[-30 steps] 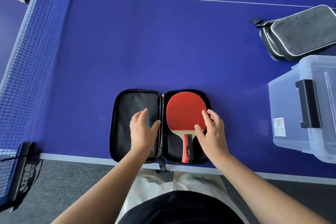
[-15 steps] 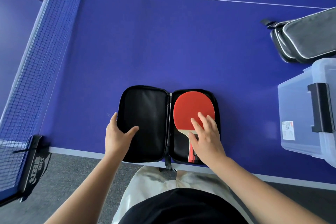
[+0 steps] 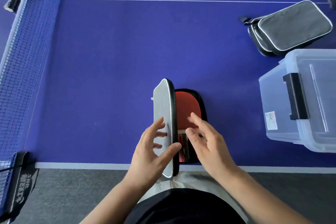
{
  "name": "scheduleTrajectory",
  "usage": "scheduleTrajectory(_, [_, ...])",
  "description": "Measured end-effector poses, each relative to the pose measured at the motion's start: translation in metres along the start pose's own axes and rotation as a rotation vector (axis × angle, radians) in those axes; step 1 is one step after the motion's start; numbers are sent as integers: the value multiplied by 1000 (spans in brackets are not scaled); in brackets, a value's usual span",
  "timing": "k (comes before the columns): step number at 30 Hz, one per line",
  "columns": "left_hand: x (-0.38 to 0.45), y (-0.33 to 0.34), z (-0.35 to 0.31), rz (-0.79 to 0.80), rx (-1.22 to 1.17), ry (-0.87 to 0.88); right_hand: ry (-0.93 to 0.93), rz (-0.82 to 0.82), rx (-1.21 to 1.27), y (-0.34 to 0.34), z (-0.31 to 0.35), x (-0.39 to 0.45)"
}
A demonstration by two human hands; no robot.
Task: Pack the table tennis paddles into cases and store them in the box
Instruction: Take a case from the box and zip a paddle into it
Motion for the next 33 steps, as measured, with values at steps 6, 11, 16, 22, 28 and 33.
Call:
scheduleTrajectory(6, [19, 52, 8, 212, 55, -6, 179, -160, -74, -18, -35, 3])
scheduleTrajectory(11, [35, 80, 26, 304, 148, -5, 272, -146, -113, -26, -74, 10])
scheduleTrajectory(16, [43, 91, 35, 325, 353, 75, 276, -173, -149, -30, -100, 16])
scheduleTrajectory(22, [54, 90, 50, 151, 744, 204, 213, -154, -293, -27, -119, 25])
scheduleTrajectory(28, [56, 89, 54, 151, 760, 191, -236, -75, -658, -12, -111, 35])
scheduleTrajectory(33, [62, 73, 60, -27, 725, 103, 50, 14, -572, 1, -113, 40])
Point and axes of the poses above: each hand's wrist, its own x-axis towards the middle knuckle, its own y-axis out of the palm, z = x × y, the point moved 1 cm from there along x, towards the middle knuckle, and after that the axes turned 6 degrees about -y, right-handed, at the moved point
